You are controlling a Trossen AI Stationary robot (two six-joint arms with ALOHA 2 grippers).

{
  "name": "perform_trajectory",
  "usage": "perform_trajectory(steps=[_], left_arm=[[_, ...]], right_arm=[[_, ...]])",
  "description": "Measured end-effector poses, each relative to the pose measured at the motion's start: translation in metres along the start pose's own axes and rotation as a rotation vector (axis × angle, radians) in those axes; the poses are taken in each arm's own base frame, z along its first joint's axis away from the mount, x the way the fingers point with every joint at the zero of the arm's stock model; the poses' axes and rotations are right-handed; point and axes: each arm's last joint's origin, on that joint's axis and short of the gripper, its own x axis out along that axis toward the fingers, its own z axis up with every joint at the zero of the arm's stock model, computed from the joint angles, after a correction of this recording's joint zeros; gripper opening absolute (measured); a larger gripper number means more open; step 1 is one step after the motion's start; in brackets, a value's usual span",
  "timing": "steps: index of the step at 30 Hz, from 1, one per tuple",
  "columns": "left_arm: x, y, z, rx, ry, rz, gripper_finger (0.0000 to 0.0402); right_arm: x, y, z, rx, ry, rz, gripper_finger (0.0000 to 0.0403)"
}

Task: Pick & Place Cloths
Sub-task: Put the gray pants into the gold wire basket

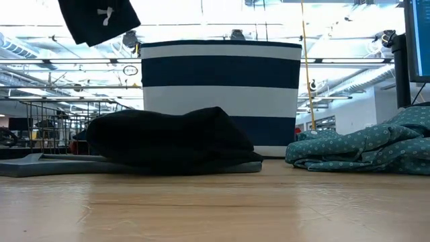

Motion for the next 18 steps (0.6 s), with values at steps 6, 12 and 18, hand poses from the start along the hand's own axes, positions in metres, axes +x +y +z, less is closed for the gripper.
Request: perform_trajectory(steps=[6,12,18], left_arm=[[0.004,-0.002,-0.006,0.037,0.02,0.032,0.0],[0.012,-0.006,-0.02,0.036,0.039,0.054,0.0],[0.025,-0.011,-0.047,-0.02,0.089,0.003,0.0]], right_arm=[[0.0,0.0,0.0,0.0,0.0,0.0,0.0],[0.0,0.0,0.0,0.0,0.0,0.001,0.0],[0.0,0.0,0.0,0.0,0.0,0.001,0.0]])
